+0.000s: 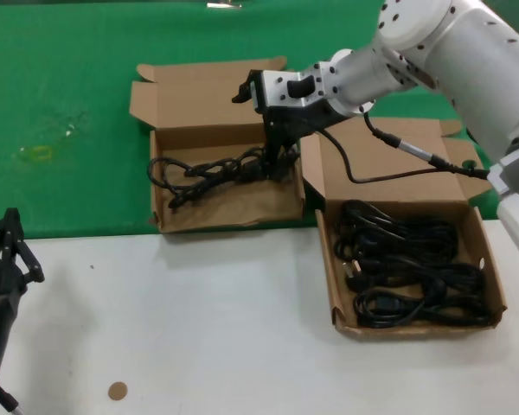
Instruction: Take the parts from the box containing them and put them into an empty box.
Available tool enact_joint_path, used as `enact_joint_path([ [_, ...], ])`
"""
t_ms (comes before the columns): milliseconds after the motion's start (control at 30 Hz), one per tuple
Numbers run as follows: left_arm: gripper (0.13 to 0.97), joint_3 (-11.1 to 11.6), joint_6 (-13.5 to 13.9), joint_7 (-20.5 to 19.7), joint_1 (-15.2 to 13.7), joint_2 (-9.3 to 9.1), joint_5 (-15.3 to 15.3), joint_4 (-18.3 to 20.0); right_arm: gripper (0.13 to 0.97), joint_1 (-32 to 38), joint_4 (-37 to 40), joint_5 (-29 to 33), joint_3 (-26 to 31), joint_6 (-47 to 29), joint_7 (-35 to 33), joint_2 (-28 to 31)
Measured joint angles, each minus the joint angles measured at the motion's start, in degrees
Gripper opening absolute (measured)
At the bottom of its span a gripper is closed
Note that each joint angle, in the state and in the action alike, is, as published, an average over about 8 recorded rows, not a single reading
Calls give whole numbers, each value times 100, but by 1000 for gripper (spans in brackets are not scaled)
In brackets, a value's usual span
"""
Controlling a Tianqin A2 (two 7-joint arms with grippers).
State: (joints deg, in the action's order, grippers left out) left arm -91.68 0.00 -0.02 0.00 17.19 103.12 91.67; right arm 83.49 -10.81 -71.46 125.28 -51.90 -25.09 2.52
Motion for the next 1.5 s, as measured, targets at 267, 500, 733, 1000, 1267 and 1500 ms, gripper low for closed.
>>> enact_joint_path([
  [267, 160, 0, 0, 0, 0, 0, 0, 0, 775, -167, -180, -58, -61, 92, 59, 38],
  [500, 192, 0, 0, 0, 0, 0, 0, 0, 872, -750, -738, -278, -294, 451, 232, 139],
  [733, 265, 0, 0, 0, 0, 0, 0, 0, 934, -1503, -1469, -565, -599, 921, 458, 271],
  [1000, 402, 0, 0, 0, 0, 0, 1, 0, 964, -2394, -2326, -901, -957, 1473, 723, 426],
  [1267, 624, 0, 0, 0, 0, 0, 0, 0, 966, -3273, -3179, -1238, -1314, 2026, 989, 580],
  [1500, 694, 0, 0, 0, 0, 0, 1, 0, 966, -4066, -3946, -1539, -1633, 2520, 1226, 719],
])
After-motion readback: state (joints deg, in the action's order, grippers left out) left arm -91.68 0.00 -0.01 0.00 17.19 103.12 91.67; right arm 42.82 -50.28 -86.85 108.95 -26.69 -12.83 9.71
